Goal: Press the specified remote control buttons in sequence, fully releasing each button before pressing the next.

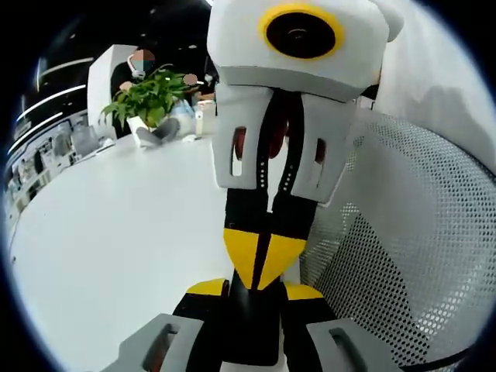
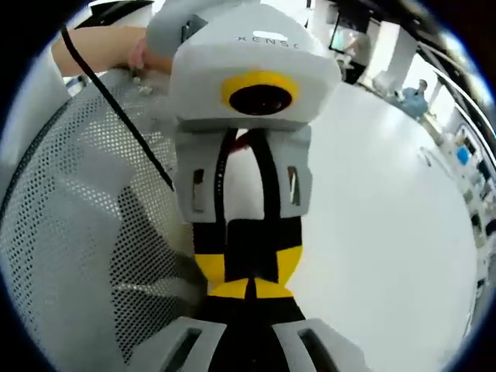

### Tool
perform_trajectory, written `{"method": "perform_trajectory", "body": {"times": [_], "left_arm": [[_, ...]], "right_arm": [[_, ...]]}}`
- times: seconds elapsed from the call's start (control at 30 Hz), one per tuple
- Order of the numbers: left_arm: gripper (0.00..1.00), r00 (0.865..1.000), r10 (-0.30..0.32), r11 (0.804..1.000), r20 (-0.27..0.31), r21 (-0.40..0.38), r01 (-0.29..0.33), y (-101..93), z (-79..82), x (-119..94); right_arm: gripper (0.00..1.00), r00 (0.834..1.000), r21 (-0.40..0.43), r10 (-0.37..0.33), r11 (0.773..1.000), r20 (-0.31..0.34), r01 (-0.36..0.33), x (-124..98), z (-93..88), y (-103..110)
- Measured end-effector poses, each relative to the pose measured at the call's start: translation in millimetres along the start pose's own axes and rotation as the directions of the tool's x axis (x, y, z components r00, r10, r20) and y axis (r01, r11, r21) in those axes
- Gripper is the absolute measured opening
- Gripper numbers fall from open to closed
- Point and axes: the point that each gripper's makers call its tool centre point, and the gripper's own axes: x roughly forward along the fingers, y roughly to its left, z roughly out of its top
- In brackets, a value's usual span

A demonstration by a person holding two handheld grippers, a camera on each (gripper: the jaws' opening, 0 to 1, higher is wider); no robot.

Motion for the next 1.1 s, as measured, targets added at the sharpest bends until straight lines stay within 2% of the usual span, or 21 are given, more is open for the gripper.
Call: {"method": "perform_trajectory", "body": {"times": [0.27,0.43,0.57,0.67,0.83,1.1], "left_arm": [[0.25,1.0,-0.001,1.0,-0.001,0.001,0.001,0.4,-0.4,0.1],[0.25,1.0,-0.003,1.0,-0.001,0.002,0.003,0.1,0.0,0.0],[0.25,1.0,-0.003,1.0,0.0,0.0,0.003,0.2,0.0,0.1],[0.25,1.0,-0.003,1.0,0.002,-0.002,0.003,0.2,0.2,0.0],[0.25,1.0,-0.006,1.0,0.003,-0.006,0.006,0.4,0.2,0.1],[0.25,1.0,-0.01,1.0,0.002,-0.006,0.01,0.2,0.1,-0.2]], "right_arm": [[0.0,0.996,0.035,0.058,0.998,-0.071,-0.055,1.3,0.1,-0.1],[0.0,0.996,0.03,0.053,0.998,-0.07,-0.051,0.7,-1.6,1.3],[0.0,1.0,0.002,0.007,1.0,0.016,-0.007,-0.7,-2.0,2.2],[0.0,0.996,0.049,-0.002,0.999,0.093,-0.002,-1.9,-1.3,1.4],[0.0,0.975,0.147,-0.02,0.989,0.221,-0.013,-4.1,-0.7,-0.6],[0.0,0.969,0.202,-0.019,0.979,0.248,-0.032,-7.3,-4.7,1.1]]}}
